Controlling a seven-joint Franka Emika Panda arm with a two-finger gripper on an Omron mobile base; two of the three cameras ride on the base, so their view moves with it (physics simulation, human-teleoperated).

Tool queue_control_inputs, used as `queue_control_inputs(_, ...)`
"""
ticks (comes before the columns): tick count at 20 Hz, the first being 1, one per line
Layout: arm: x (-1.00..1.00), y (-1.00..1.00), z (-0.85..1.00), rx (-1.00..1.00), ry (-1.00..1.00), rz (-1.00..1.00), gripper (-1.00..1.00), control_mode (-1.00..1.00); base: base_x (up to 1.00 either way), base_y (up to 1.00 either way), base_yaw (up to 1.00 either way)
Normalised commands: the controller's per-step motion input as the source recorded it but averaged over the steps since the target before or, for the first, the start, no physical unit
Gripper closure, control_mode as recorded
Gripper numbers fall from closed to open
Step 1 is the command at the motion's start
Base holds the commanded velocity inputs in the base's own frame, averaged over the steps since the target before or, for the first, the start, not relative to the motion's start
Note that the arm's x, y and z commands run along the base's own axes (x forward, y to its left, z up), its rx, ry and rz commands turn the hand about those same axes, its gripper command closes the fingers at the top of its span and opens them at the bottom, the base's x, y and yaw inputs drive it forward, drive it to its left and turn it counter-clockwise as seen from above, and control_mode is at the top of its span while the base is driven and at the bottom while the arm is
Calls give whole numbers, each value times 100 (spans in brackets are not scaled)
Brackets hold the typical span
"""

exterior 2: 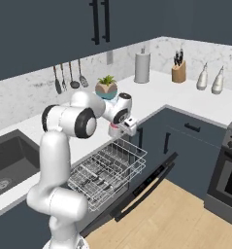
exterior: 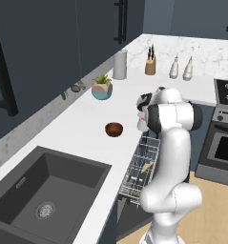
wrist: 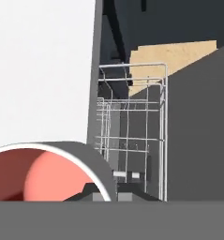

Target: Pick up the cup and bowl from the counter, place them in the dishwasher, and close the dishwasher door.

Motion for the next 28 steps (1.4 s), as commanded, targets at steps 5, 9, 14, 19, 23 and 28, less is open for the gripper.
queue_control_inputs(5, -100, -100, -1, 16, 0, -10, 100, -100, 0, 0, 0)
queue_control_inputs(9, -54, -77, -32, 24, 0, -8, 100, -100, 0, 0, 0)
queue_control_inputs(14, 3, -35, -66, 35, 1, -6, 100, -100, 0, 0, 0)
queue_control_inputs(19, 34, 4, -48, 31, 0, -7, 100, -100, 0, 0, 0)
queue_control_inputs(23, 49, 35, -15, 15, 12, -7, 100, -100, 0, 0, 0)
queue_control_inputs(28, 47, 36, -14, 7, 21, -9, 100, -100, 0, 0, 0)
